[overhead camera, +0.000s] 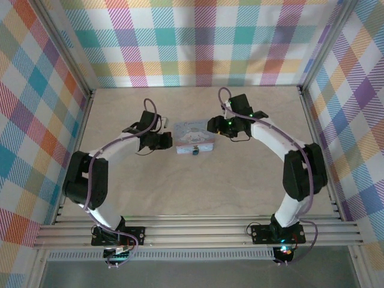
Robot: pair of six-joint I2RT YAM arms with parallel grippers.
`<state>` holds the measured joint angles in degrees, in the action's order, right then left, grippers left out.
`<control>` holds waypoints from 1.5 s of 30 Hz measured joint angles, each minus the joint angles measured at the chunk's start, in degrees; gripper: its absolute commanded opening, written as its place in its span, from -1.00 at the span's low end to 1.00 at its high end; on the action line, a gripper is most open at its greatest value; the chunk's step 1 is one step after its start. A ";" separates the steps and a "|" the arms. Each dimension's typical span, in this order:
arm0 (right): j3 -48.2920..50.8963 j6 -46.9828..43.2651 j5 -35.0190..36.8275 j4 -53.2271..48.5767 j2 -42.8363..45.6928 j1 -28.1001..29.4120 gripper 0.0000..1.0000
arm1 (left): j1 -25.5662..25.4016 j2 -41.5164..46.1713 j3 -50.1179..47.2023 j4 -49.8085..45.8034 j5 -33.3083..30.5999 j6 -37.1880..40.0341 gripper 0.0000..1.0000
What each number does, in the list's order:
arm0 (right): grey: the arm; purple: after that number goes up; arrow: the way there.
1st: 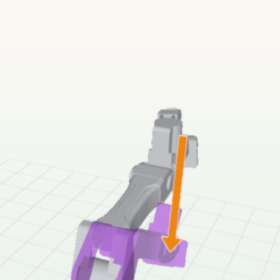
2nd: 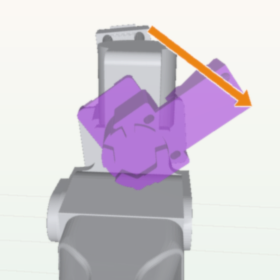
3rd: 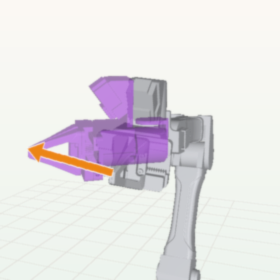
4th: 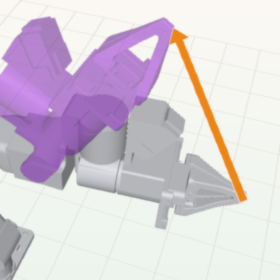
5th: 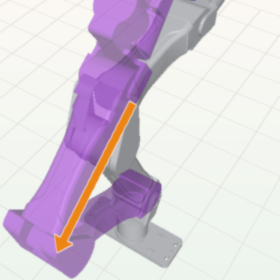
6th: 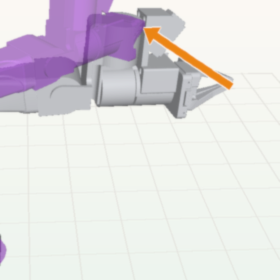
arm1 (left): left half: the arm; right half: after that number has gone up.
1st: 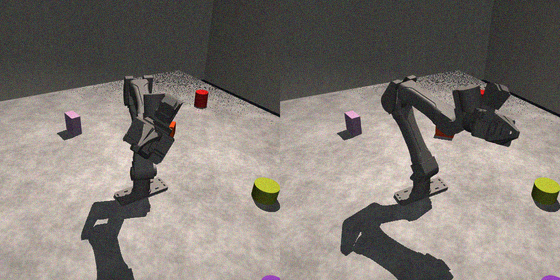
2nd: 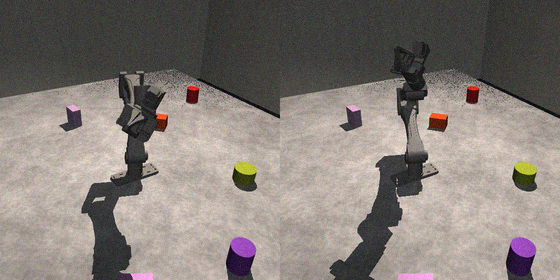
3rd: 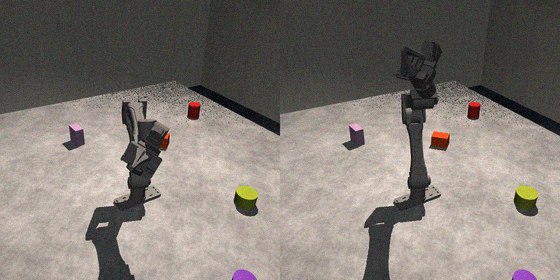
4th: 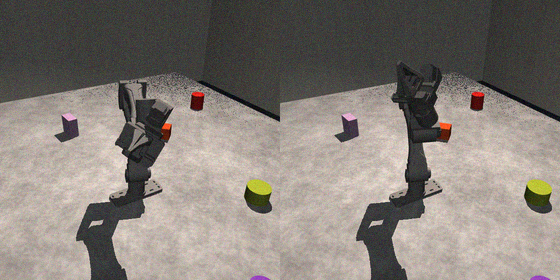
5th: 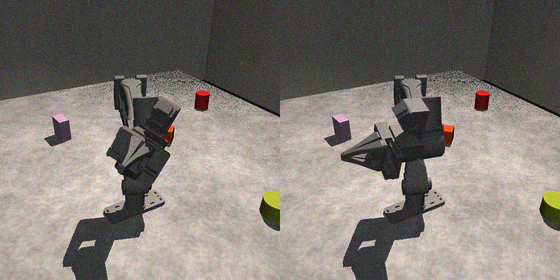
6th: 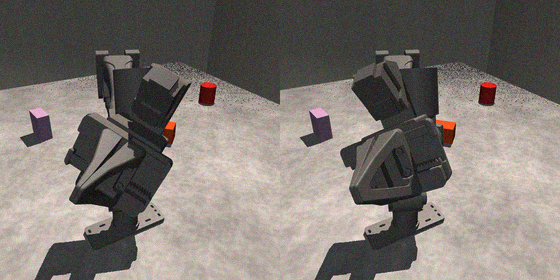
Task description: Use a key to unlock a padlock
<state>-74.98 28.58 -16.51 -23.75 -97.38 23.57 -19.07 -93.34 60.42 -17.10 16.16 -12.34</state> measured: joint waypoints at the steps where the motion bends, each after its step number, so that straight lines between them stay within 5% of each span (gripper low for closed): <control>1: 1.29 0.44 0.83 0.33 1.62 0.26 0.08 | 0.70 1.44 -1.36 0.39 0.81 0.00 -1.00; 14: 10.62 4.33 12.33 5.99 2.19 15.76 -0.03 | 2.29 19.47 -19.26 12.61 15.21 -0.24 -1.00; 22: 14.23 8.90 15.19 15.96 -2.93 16.74 -0.03 | 0.92 24.79 -29.05 21.77 24.55 -0.96 -1.00; 45: 8.90 9.99 29.24 19.82 -12.72 20.76 -0.10 | -0.57 23.56 -31.52 26.95 22.91 -3.69 -1.00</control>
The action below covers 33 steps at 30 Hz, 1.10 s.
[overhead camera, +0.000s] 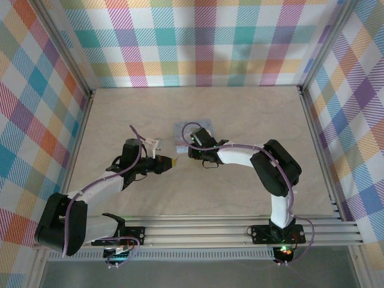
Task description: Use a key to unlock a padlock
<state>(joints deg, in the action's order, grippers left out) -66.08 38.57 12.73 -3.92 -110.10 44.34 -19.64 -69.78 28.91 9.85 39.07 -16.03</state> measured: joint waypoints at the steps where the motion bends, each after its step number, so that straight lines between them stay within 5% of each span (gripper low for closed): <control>1: -0.46 -0.04 0.33 0.00 -0.42 0.00 -0.10 | -0.09 -0.24 0.00 0.04 -0.15 -0.07 -1.00; 16: -4.44 -2.19 4.74 -1.60 -3.98 0.24 -0.24 | -1.84 -0.20 -1.07 -0.11 -3.21 -1.11 -1.00; 33: -5.73 -8.63 4.98 -3.89 -3.63 0.26 -0.80 | -2.10 2.01 -2.97 -0.81 -4.94 -1.07 -1.00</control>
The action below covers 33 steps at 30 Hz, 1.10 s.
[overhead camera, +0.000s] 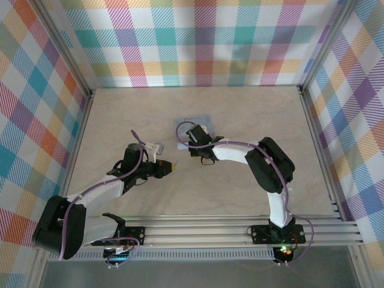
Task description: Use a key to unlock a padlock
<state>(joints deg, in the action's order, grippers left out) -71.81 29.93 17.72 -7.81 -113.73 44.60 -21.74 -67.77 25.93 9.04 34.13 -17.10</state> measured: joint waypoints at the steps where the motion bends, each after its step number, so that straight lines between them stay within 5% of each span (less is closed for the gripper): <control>1: 0.00 -0.48 -0.46 -0.50 0.22 0.00 -0.83 | 0.00 0.00 -0.02 0.11 0.00 -0.02 -1.00; 12: -3.15 -2.60 -7.93 -11.52 2.69 0.00 -1.00 | -0.11 -0.22 -0.76 3.32 0.98 0.52 -1.00; 24: -9.97 -1.88 -24.46 -20.79 2.71 -4.09 -1.00 | -5.53 -0.48 -3.30 12.35 1.42 8.39 -1.00; 33: -9.97 0.11 -35.43 -23.17 3.15 -8.81 -1.00 | -5.57 -8.68 -2.86 16.65 -1.16 8.68 -1.00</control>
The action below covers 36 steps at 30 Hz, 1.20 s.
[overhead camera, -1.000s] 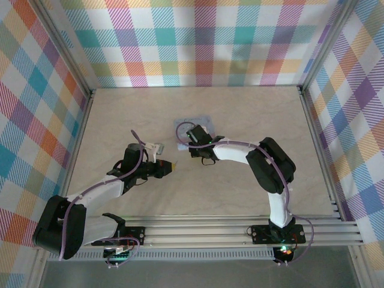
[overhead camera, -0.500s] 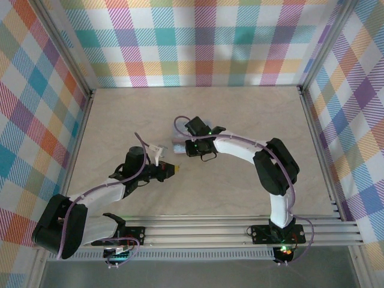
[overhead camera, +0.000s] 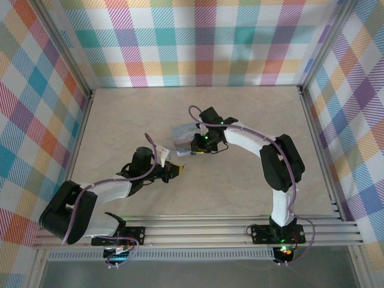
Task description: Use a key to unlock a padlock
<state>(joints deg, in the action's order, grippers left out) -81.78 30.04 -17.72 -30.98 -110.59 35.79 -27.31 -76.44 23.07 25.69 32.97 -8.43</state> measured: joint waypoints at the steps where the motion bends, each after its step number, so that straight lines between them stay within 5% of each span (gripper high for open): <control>1: 0.00 0.35 -0.94 -0.26 0.13 -0.39 -1.00 | 0.00 -1.07 0.00 1.44 -0.04 -0.46 -1.00; 16: 0.00 2.14 -11.43 -3.39 1.16 -3.98 -1.00 | -0.02 -7.08 0.07 15.80 -0.61 -4.22 -1.00; 36: 0.00 5.81 -13.90 -3.80 2.47 -4.33 -1.00 | -0.04 -13.90 -0.55 27.30 -1.16 -8.79 -1.00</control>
<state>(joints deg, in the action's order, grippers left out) -81.78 35.86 -31.62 -34.79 -108.12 31.46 -27.35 -90.35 22.52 52.99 31.81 -17.21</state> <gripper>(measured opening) 0.200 0.041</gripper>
